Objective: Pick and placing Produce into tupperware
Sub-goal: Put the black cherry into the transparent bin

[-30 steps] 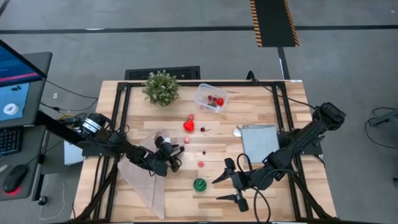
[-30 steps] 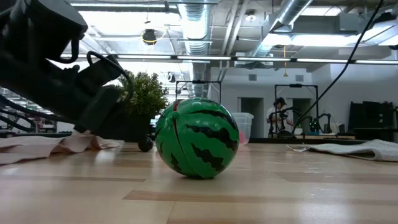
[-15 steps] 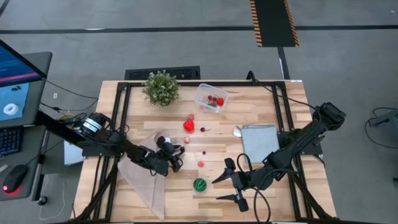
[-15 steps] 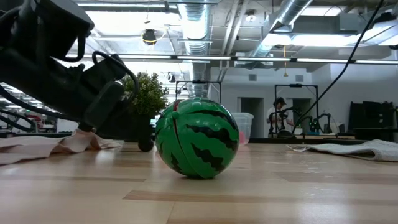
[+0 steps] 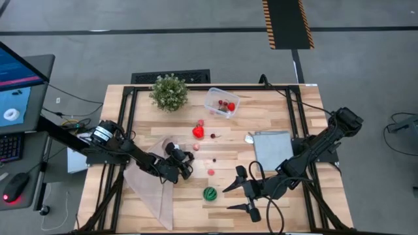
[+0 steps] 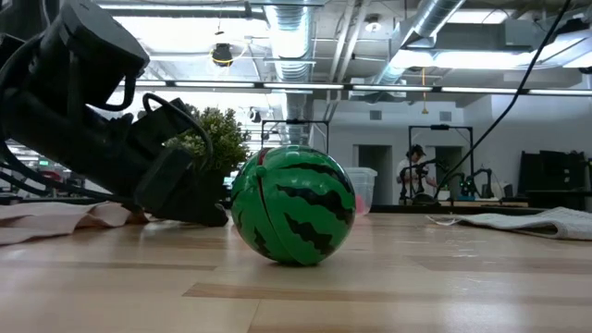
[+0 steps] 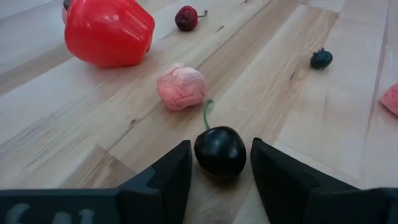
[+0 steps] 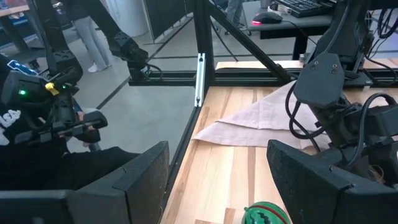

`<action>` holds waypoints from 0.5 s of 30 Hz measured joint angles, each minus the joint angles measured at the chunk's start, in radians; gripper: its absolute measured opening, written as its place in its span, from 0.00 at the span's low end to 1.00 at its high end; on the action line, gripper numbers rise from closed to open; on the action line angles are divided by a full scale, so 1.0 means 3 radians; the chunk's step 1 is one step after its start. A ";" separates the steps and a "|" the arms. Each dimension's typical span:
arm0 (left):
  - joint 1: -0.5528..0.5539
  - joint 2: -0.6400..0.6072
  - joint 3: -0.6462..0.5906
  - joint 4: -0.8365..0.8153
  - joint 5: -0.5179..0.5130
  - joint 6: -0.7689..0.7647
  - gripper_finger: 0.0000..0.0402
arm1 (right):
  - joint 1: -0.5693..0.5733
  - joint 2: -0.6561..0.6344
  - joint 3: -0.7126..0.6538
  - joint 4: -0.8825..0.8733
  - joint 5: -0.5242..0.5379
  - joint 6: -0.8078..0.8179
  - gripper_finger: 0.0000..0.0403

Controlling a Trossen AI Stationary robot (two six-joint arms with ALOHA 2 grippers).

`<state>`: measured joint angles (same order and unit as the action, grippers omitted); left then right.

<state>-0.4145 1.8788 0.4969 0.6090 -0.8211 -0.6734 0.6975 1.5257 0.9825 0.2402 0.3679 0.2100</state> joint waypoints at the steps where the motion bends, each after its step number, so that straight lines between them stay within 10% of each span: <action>1: 0.0000 0.0000 0.0000 0.0003 -0.0001 0.0009 0.39 | 0.0000 0.0000 0.0000 0.0001 0.0000 0.0000 0.73; 15: -0.0036 0.0014 -0.0004 0.0154 0.0046 0.0243 0.23 | 0.0000 -0.0001 0.0000 0.0001 -0.0001 0.0001 0.73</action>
<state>-0.4252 1.8832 0.4958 0.6552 -0.8074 -0.6006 0.6975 1.5253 0.9825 0.2405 0.3678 0.2102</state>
